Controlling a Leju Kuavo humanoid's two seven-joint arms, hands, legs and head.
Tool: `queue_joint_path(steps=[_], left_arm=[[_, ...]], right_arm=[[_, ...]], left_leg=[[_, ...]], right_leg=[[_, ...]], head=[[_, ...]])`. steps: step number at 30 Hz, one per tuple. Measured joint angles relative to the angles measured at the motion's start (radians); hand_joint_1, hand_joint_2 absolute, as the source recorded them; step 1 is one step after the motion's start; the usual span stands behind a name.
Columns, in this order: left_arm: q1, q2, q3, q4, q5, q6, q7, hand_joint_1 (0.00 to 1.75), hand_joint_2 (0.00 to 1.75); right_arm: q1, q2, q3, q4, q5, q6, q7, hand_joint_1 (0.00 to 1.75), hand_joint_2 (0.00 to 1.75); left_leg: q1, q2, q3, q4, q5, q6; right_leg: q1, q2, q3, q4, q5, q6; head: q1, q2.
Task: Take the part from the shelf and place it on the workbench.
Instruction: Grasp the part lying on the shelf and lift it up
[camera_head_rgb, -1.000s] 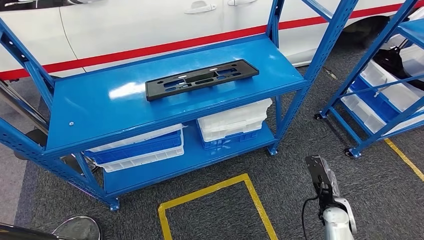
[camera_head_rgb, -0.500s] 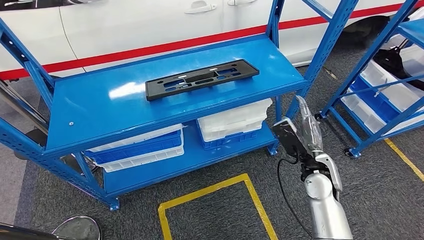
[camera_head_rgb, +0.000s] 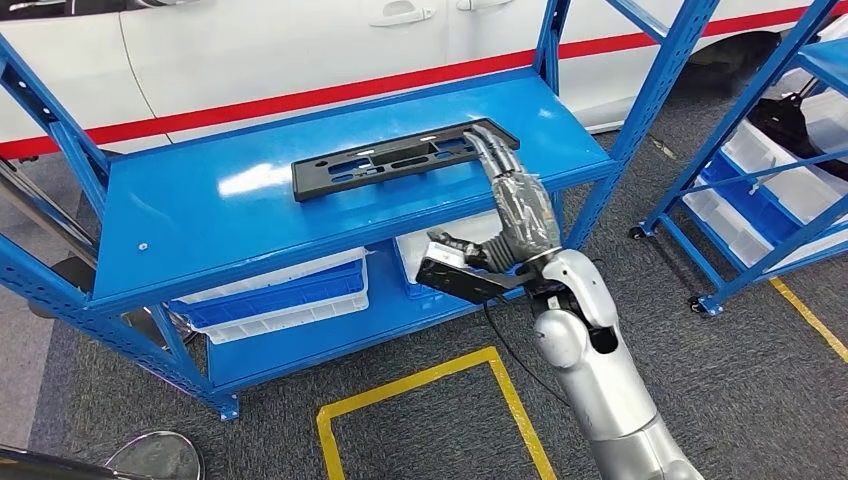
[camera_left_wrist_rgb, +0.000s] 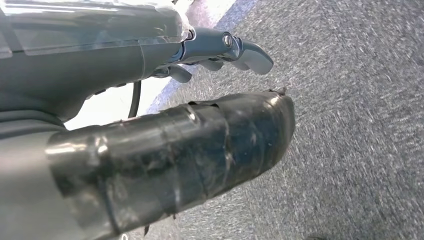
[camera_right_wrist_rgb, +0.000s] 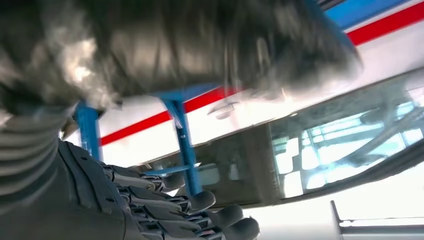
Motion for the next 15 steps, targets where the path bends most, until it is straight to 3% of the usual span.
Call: queue_joint_path(steps=[15], left_arm=[[-0.046, 0.011, -0.034, 0.014, -0.088, -0.127, 0.032, 0.0, 0.0]], right_arm=[[-0.192, 0.019, 0.331, 0.221, 0.241, 0.0, 0.035, 0.0, 1.75]], left_leg=[[0.0, 0.0, 0.0, 0.0, 0.0, 0.0]], right_leg=[[0.0, 0.0, 0.0, 0.0, 0.0, 0.0]], head=[[0.0, 0.0]])
